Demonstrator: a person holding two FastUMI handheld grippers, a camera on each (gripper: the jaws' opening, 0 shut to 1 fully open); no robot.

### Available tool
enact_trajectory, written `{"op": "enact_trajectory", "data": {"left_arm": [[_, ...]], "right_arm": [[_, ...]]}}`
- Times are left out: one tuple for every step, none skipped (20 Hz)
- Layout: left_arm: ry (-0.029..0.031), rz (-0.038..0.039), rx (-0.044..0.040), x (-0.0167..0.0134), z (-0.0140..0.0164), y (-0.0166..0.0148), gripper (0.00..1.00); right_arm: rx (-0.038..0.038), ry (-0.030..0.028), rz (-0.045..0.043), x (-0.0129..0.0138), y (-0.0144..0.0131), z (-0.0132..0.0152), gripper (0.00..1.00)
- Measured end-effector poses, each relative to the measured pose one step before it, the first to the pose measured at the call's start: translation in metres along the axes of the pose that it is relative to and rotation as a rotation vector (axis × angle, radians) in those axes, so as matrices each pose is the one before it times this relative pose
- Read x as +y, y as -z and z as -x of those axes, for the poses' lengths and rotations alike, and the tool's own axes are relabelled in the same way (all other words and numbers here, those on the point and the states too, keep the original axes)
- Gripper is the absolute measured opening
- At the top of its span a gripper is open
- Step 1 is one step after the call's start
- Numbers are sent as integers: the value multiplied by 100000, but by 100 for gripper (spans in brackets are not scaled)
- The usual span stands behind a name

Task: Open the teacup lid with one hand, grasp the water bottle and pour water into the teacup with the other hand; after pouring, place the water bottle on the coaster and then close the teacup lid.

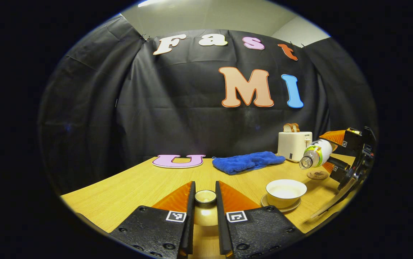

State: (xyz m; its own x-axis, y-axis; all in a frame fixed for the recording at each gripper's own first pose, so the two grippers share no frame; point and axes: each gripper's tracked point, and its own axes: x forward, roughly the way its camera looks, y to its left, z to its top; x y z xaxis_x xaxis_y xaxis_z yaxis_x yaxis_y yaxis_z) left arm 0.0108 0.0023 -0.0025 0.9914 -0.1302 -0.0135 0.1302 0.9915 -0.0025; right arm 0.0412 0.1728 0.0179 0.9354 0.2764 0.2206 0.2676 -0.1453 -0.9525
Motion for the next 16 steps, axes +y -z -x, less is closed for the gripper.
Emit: {"op": "enact_trajectory", "data": {"left_arm": [[-12, 17, -49, 18, 25, -35, 26], [12, 18, 23, 46, -1, 33, 26], [-11, -16, 52, -29, -65, -10, 26], [-1, 36, -51, -15, 95, 22, 26], [-3, -14, 62, -5, -31, -29, 26], [-12, 4, -53, -45, -23, 21, 25], [8, -14, 32, 21, -24, -24, 26], [-7, -16, -3, 64, 41, -38, 26], [0, -10, -25, -4, 35, 4, 26], [-4, -12, 30, -44, -65, 75, 26], [-6, 12, -32, 8, 14, -67, 26], [20, -14, 26, 35, 49, 12, 26], [-17, 1, 1, 31, -11, -15, 26], [-49, 5, 15, -20, 40, 39, 26], [-37, 29, 36, -21, -12, -39, 26], [-54, 24, -10, 51, -53, -29, 26]], "right_arm": [[-745, 600, 1547, -82, -114, -38, 63], [-638, 821, 1781, -28, -79, 95, 63], [-626, 952, 1849, -130, -97, 41, 63], [-531, 1025, 1684, -79, -79, -15, 63], [-188, 857, 1190, -35, -34, 119, 63], [8, 862, 1143, -81, 26, -69, 63], [-222, 1130, 1602, -110, -89, 13, 63], [-592, 1804, 2328, -186, -141, -89, 63], [-623, 2088, 2486, -143, -116, 17, 63], [-463, 1436, 1925, -5, -101, 103, 63], [-323, 392, 866, 93, -62, 41, 63], [-124, -94, 69, -89, -73, 107, 63], [32, -117, -36, -28, 1, -14, 63], [-120, 278, 484, -38, 20, -52, 63], [-114, 720, 861, -118, -1, -22, 63], [-426, 546, 1130, 16, -5, -75, 63]]}}
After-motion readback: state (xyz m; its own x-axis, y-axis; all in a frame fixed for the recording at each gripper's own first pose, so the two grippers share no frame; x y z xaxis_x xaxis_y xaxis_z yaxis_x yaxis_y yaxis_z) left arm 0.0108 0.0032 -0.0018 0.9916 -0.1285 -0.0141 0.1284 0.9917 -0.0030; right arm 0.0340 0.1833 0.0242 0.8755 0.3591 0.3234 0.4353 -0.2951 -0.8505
